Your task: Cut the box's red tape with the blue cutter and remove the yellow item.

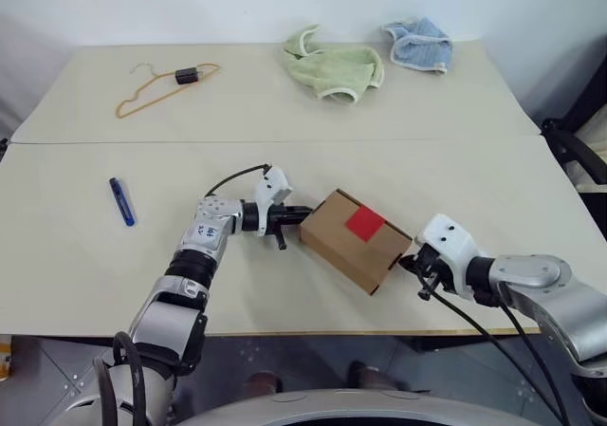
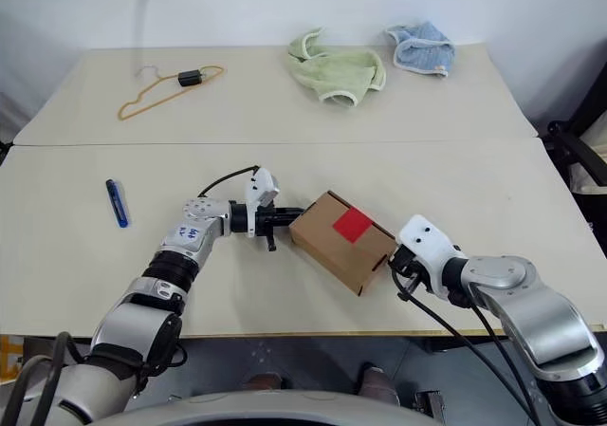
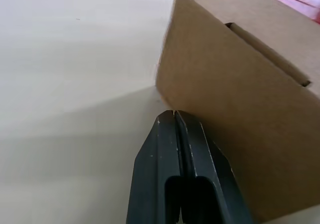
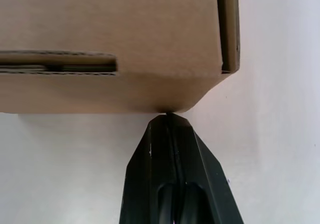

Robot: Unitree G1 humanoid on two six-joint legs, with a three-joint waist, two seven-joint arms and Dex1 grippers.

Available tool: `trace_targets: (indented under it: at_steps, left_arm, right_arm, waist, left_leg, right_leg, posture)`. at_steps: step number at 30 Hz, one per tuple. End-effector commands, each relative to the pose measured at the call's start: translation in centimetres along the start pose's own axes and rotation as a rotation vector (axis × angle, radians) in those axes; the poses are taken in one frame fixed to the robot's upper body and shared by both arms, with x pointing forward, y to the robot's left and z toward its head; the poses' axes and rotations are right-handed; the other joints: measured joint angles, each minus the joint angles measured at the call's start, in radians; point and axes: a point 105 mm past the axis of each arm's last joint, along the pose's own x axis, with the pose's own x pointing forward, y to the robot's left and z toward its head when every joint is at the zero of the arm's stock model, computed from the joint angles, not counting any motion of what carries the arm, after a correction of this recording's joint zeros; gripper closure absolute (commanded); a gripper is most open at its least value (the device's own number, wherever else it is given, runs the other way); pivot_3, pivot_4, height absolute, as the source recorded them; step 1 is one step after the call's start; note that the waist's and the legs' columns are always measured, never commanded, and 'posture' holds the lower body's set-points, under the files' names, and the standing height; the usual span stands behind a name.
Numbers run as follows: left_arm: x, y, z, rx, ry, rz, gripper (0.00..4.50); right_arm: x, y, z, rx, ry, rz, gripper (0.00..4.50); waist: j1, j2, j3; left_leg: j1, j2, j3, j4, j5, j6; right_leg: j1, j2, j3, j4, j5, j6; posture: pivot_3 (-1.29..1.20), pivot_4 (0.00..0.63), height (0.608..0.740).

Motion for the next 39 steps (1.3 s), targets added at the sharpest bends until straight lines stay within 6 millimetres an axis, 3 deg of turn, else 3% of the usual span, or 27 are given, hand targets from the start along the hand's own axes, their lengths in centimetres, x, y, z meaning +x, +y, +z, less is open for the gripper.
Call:
trace_targets:
  at_steps: [1,12,15,17,19,21,25,32,35,39]
  left_arm:
    - [0.1,0.5,1.2,0.037,-0.026,0.016,4.46]
    - [0.1,1.4,1.2,0.045,-0.013,0.053,4.46]
    - [-0.6,2.6,1.6,0.061,-0.013,0.127,4.46]
    - [-1.5,3.9,2.0,0.091,-0.013,0.204,4.46]
    - [-2.2,5.0,2.5,0.078,-0.022,0.27,4.08]
    - [-2.5,5.5,2.8,0.061,-0.019,0.299,3.57]
    - [-3.9,6.6,4.0,0.071,-0.044,0.402,2.32]
    - [-6.5,6.0,5.3,0.081,-0.082,0.515,0.18]
    - [-8.0,6.0,5.6,0.078,-0.102,0.612,0.0]
    - [-11.2,6.4,5.9,0.103,-0.119,0.841,0.0]
  right_arm:
    - [-0.3,-0.9,0.9,-0.035,-0.021,-0.013,4.5]
    - [-1.4,-2.4,0.1,-0.072,0.04,-0.072,4.5]
    - [-3.0,-4.1,-1.0,-0.062,0.083,-0.153,4.5]
    - [-5.0,-6.7,-1.6,-0.046,0.099,-0.281,4.5]
    - [-6.7,-9.8,-1.7,0.038,0.092,-0.438,4.5]
    - [-7.6,-11.1,-1.3,0.085,0.056,-0.501,4.5]
    - [-8.1,-11.8,3.8,-0.019,-0.199,-0.487,3.6]
    - [-6.2,-10.5,8.0,-0.1,-0.432,-0.299,1.17]
    - [-5.3,-10.0,8.7,-0.104,-0.477,-0.214,0.04]
    - [-4.2,-8.4,10.0,-0.106,-0.555,-0.038,0.01]
  waist:
    - [0.001,0.0,0.0]
    - [0.0,0.0,0.0]
    - [0.003,0.0,0.0]
    - [0.002,0.0,0.0]
    - [0.001,-0.001,0.0]
    - [-0.001,-0.001,0.0]
    - [-0.008,-0.001,0.0]
    - [-0.006,-0.001,0.001]
    - [-0.002,-0.001,0.001]
    - [-0.002,-0.001,0.001]
  left_leg:
    - [0.0,0.0,0.0,0.001,0.0,0.0]
    - [-0.002,0.0,0.0,0.004,-0.001,0.001]
    - [-0.002,0.0,0.0,0.005,-0.001,0.002]
    - [-0.003,0.0,0.0,0.005,-0.001,0.002]
    - [-0.003,0.0,0.0,0.005,-0.001,0.002]
    - [-0.002,0.0,0.001,0.006,-0.001,0.002]
    - [-0.002,0.0,0.002,0.005,-0.001,0.002]
    - [-0.002,0.0,0.003,0.005,-0.001,0.002]
    - [-0.002,0.0,0.003,0.006,-0.001,0.002]
    - [-0.002,0.0,0.003,0.006,-0.001,0.002]
  right_leg:
    - [0.0,0.0,0.0,0.0,0.0,0.0]
    - [0.0,0.0,0.0,0.001,0.001,0.0]
    - [0.0,0.0,0.0,0.001,0.001,0.0]
    - [0.0,0.0,0.0,0.001,0.001,0.001]
    - [0.0,0.0,0.0,0.0,0.002,0.001]
    - [0.0,0.0,0.001,0.0,0.003,0.001]
    - [0.0,0.0,0.001,0.0,0.003,0.001]
    - [-0.001,0.0,0.002,0.0,0.003,0.001]
    - [-0.001,0.0,0.002,0.0,0.003,0.001]
    - [-0.001,0.0,0.003,0.001,0.003,0.001]
  posture:
    - [0.0,0.15,0.74]
    - [0.0,0.15,0.74]
    - [0.0,0.15,0.74]
    - [0.0,0.15,0.74]
    - [0.0,0.15,0.74]
    - [0.0,0.15,0.74]
    - [0.0,0.15,0.74]
    - [0.0,0.15,0.74]
    - [0.0,0.15,0.74]
    - [0.0,0.15,0.74]
